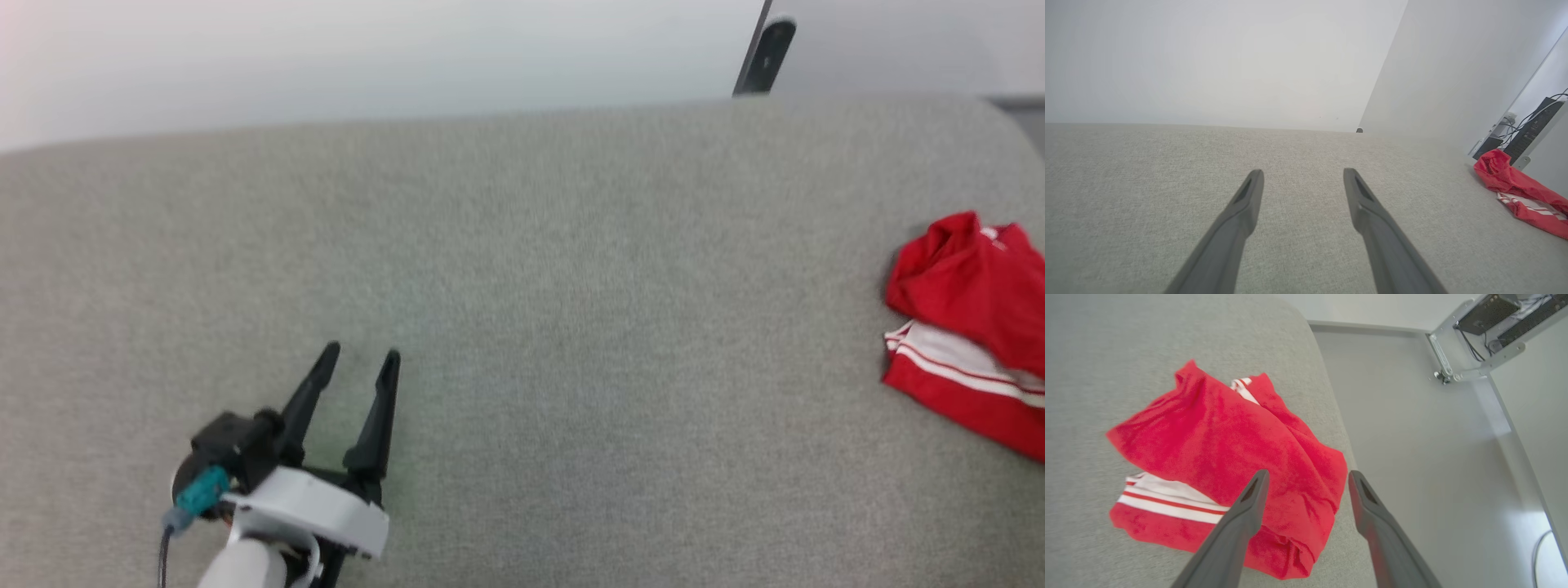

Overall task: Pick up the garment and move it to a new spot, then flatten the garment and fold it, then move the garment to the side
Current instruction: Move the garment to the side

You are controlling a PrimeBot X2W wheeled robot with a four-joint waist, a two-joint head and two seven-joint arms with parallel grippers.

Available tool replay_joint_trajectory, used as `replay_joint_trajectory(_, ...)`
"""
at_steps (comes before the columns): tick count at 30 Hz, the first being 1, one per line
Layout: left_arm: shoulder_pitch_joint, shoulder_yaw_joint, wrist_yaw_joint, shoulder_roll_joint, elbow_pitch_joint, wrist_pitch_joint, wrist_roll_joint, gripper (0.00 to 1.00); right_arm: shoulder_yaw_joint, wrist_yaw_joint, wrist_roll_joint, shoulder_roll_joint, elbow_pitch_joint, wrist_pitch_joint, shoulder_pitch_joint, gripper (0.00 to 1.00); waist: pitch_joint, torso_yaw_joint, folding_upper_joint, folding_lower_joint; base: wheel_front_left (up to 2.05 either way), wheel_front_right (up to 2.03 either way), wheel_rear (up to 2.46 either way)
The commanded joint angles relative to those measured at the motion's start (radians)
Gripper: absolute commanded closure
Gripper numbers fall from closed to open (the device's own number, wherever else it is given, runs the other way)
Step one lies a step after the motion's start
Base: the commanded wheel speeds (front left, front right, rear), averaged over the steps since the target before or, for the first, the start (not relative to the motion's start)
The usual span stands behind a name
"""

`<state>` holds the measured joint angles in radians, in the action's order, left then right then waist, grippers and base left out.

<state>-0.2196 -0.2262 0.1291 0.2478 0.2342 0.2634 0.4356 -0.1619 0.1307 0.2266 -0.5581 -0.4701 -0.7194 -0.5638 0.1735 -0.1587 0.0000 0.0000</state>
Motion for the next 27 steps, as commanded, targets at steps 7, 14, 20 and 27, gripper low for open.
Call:
replay_joint_trajectory(7,0.08,0.019,0.002,-0.021,-0.004,0.0,0.004,0.0,0.081,-0.001,0.069,-0.009,0.13,0.253,0.175,0.0,-0.17,0.043,0.0,0.0,0.0,0.0,0.0)
replay_joint_trajectory(14,0.129,0.044,0.002,-0.035,-0.019,0.0,-0.004,0.0,0.138,-0.001,0.059,0.029,0.224,0.621,0.318,0.0,-0.215,0.076,0.0,0.0,0.0,0.0,0.0)
replay_joint_trajectory(20,0.177,0.061,0.002,-0.05,-0.031,0.0,-0.013,0.0,0.119,-0.001,-0.014,0.123,0.264,0.898,0.432,0.0,-0.239,0.096,0.0,0.0,0.0,0.0,0.0)
replay_joint_trajectory(27,0.216,0.072,0.002,-0.069,-0.043,0.0,-0.038,0.0,0.074,-0.001,-0.086,0.253,0.294,0.981,0.539,0.0,-0.252,0.117,0.0,0.0,0.0,0.0,0.0)
